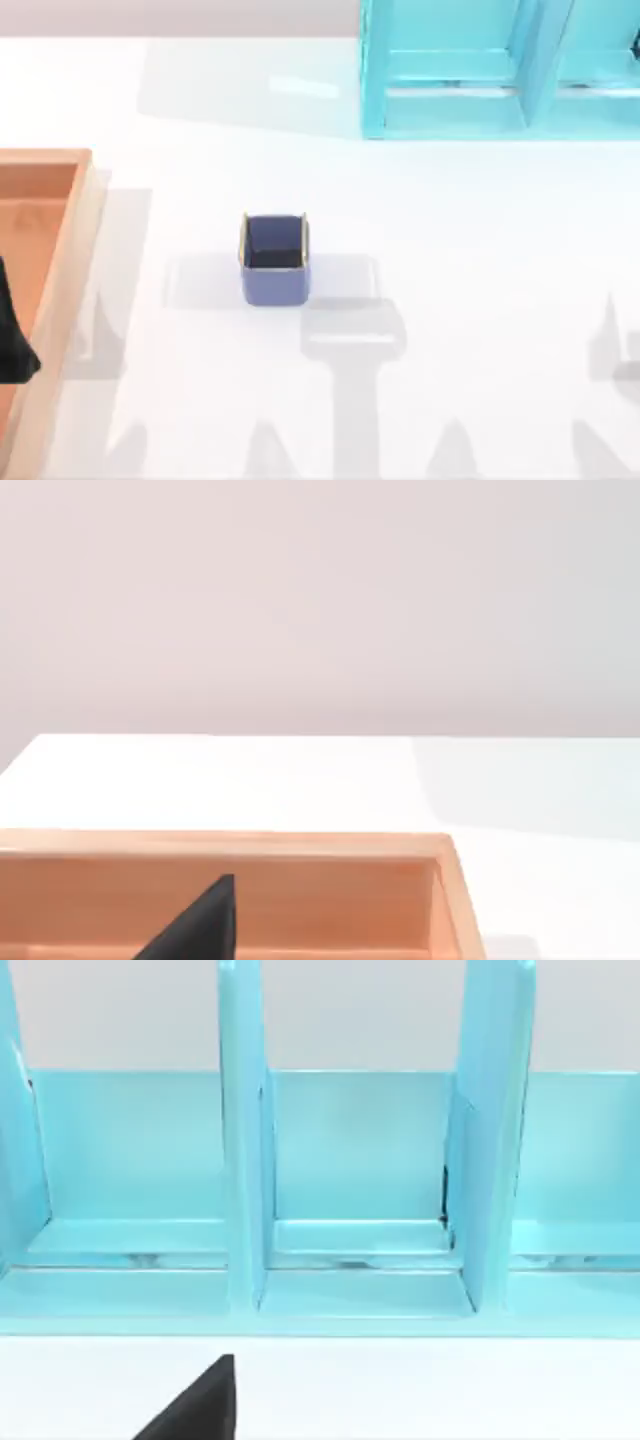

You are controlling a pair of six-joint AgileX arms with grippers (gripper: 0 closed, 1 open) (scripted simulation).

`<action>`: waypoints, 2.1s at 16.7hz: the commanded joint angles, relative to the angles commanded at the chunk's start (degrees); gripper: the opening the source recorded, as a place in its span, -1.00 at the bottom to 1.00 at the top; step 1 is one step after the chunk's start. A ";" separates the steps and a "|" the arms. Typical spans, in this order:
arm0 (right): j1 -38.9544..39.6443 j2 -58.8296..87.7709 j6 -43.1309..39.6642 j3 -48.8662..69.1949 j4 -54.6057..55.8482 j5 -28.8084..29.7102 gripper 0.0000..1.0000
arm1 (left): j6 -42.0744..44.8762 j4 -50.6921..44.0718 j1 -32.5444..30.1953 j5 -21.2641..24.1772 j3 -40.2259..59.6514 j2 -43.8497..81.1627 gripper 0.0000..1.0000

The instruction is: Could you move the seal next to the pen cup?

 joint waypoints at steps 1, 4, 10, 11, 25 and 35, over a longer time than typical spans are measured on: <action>0.00 0.00 0.00 0.00 0.00 0.00 1.00 | 0.00 0.00 0.00 0.00 0.00 0.00 1.00; -0.06 1.89 -0.09 1.90 -1.88 -0.08 1.00 | 0.00 0.00 0.00 0.00 0.00 0.00 1.00; -1.11 21.80 -0.95 20.12 -19.53 -0.18 1.00 | 0.00 0.00 0.00 0.00 0.00 0.00 1.00; -1.37 27.15 -1.18 24.17 -23.73 -0.16 1.00 | 0.00 0.00 0.00 0.00 0.00 0.00 1.00; -4.30 87.47 -3.75 70.50 -71.51 0.04 1.00 | 0.00 0.00 0.00 0.00 0.00 0.00 1.00; -4.19 89.96 -3.64 68.35 -68.59 0.00 1.00 | 0.00 0.00 0.00 0.00 0.00 0.00 1.00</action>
